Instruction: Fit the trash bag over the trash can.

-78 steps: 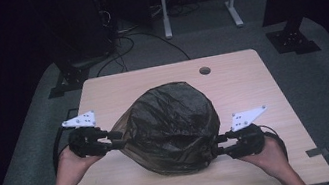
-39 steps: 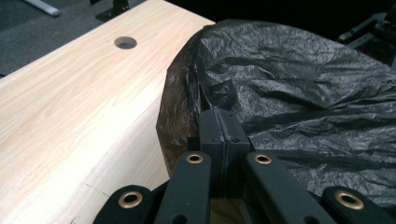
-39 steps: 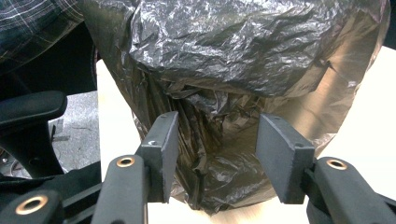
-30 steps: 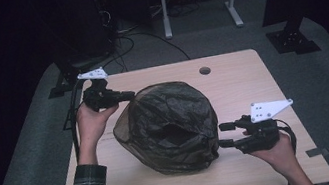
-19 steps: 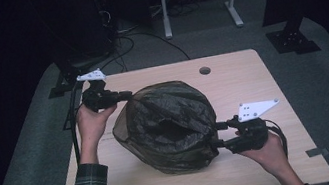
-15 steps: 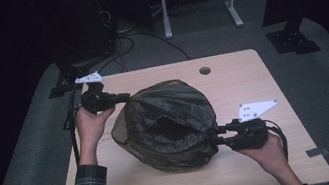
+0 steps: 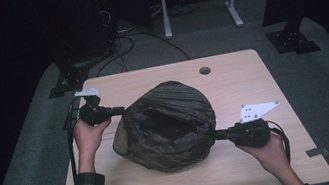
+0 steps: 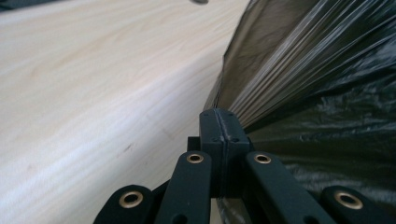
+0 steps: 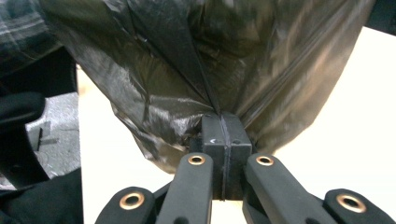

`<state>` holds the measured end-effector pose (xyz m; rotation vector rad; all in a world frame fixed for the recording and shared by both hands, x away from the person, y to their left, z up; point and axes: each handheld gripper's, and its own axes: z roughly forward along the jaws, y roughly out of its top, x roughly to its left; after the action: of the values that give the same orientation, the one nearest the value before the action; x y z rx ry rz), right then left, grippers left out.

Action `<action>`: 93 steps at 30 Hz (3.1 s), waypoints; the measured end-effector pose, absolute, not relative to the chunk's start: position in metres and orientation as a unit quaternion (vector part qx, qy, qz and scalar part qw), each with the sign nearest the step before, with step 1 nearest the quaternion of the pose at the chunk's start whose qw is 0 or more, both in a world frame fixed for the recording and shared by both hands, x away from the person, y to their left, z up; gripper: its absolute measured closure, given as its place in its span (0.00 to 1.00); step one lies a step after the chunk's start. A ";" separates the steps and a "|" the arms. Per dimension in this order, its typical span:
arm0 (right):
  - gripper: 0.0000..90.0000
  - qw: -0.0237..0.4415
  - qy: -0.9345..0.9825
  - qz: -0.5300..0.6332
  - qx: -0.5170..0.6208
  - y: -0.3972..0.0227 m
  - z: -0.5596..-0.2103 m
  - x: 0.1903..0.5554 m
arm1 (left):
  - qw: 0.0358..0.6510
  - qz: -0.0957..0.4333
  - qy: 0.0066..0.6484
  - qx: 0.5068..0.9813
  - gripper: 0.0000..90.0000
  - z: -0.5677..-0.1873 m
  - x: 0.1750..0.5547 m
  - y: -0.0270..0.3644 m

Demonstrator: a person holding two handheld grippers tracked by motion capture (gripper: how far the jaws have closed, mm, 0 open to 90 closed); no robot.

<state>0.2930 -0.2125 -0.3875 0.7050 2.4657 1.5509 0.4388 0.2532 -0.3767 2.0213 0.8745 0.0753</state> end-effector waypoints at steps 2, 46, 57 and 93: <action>1.00 0.074 0.821 0.513 0.240 -0.215 -0.392 0.295 | 0.455 0.024 0.353 0.817 1.00 -0.384 0.439 0.253; 0.98 0.077 0.808 0.494 0.311 -0.184 -0.309 0.421 | 0.488 0.038 0.328 0.808 1.00 -0.373 0.434 0.258; 1.00 0.090 0.807 0.463 0.355 -0.205 -0.349 0.427 | 0.472 0.041 0.321 0.820 1.00 -0.371 0.440 0.243; 0.11 0.132 0.791 0.545 0.245 -0.198 -0.287 0.370 | 0.454 0.105 0.295 0.834 0.00 -0.341 0.356 0.268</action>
<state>0.3700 -0.1982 -0.2866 0.7106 2.2960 1.5824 0.3562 0.2681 -0.3414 2.0590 0.7291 0.2591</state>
